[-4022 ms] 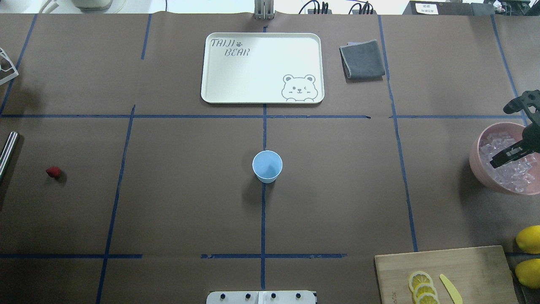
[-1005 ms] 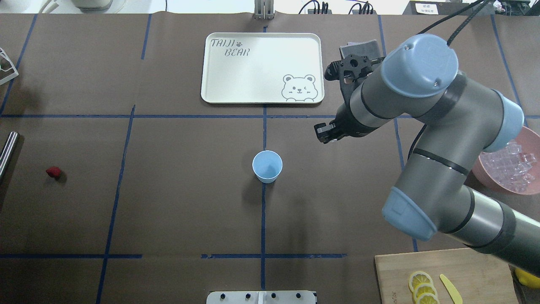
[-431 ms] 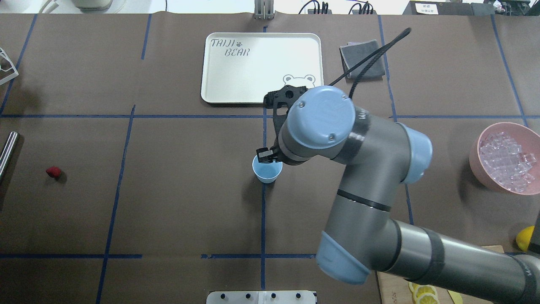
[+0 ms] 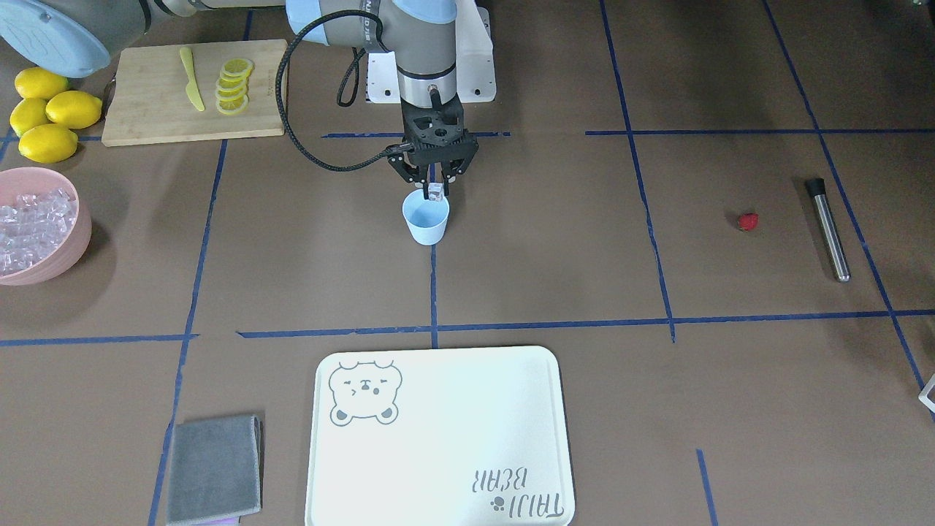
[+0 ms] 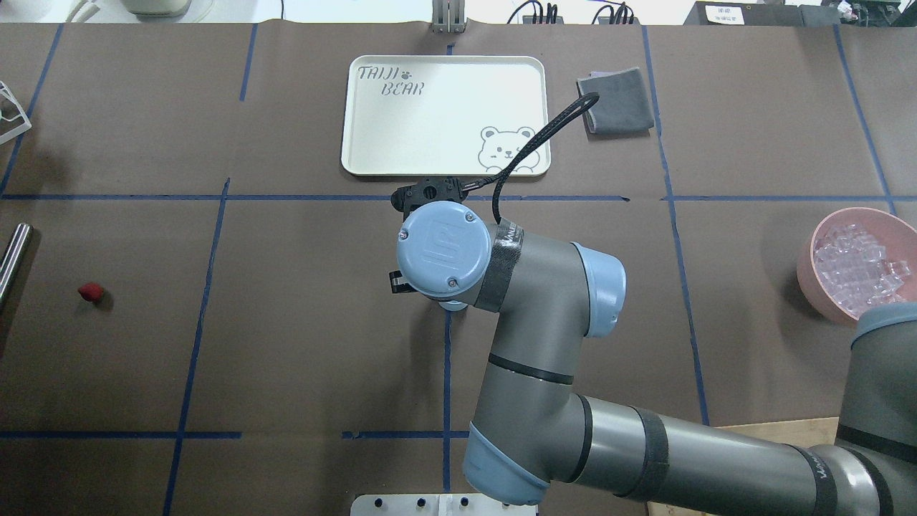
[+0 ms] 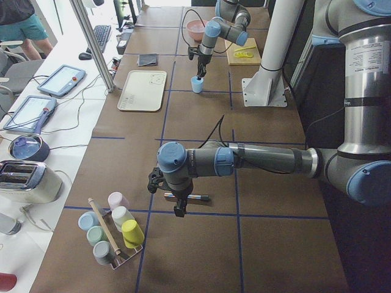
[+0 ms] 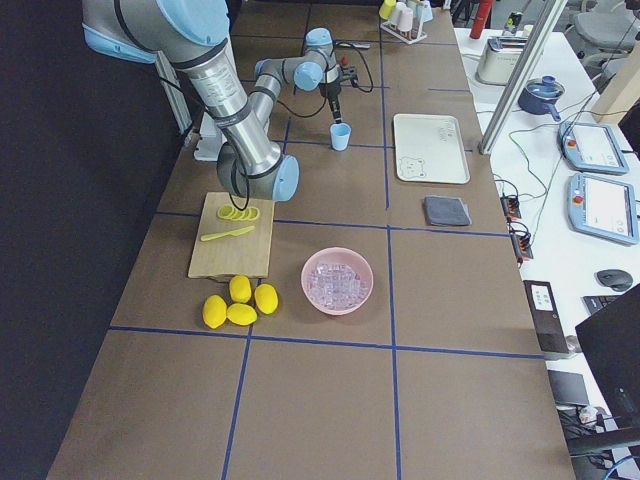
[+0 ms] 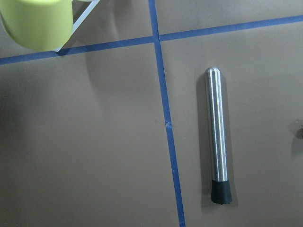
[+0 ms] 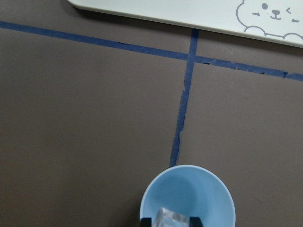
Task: Mash ice and strawberries in cup
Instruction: 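Open the right gripper to drop the ice cube into the cup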
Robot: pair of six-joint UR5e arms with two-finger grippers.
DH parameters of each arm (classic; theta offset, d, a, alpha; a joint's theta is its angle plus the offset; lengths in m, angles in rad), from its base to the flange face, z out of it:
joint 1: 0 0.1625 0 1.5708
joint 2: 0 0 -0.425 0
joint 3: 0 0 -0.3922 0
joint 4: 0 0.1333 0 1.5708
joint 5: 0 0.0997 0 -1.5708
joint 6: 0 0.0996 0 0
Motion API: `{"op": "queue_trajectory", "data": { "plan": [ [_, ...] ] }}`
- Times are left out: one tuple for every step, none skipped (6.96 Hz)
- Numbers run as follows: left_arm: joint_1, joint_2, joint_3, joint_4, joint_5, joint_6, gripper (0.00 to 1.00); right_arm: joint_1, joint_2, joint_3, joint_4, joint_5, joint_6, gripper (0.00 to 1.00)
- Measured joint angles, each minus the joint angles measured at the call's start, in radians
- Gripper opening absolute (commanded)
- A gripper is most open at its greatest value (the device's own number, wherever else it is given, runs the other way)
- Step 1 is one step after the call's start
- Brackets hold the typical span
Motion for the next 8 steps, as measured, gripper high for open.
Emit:
{"op": "queue_trajectory", "data": {
  "plan": [
    [0.0, 0.0, 0.0, 0.0, 0.0, 0.0, 1.0, -0.001, -0.005, -0.006, -0.001, -0.011, -0.005, 0.34],
    [0.0, 0.0, -0.001, 0.0, 0.0, 0.0, 1.0, -0.001, -0.01, -0.008, 0.0, -0.015, -0.008, 0.94],
    [0.0, 0.0, -0.001, 0.0, 0.0, 0.0, 1.0, -0.002, -0.016, -0.007, 0.002, -0.016, -0.01, 0.99],
    [0.0, 0.0, -0.002, 0.0, 0.0, 0.0, 1.0, -0.002, -0.023, -0.005, 0.005, -0.017, -0.009, 0.99],
    [0.0, 0.0, -0.005, 0.0, 0.0, 0.0, 1.0, -0.002, -0.026, -0.004, 0.006, -0.017, -0.01, 0.99],
    [0.0, 0.0, -0.008, 0.0, 0.0, 0.0, 1.0, -0.002, -0.027, -0.002, 0.007, -0.016, -0.01, 0.99],
    [0.0, 0.0, -0.01, 0.0, 0.0, 0.001, 1.0, 0.003, -0.026, 0.006, 0.008, -0.013, -0.011, 0.99],
    [0.0, 0.0, -0.011, 0.0, 0.0, 0.0, 1.0, 0.021, -0.03, 0.026, 0.006, 0.0, -0.013, 0.99]
  ]
}}
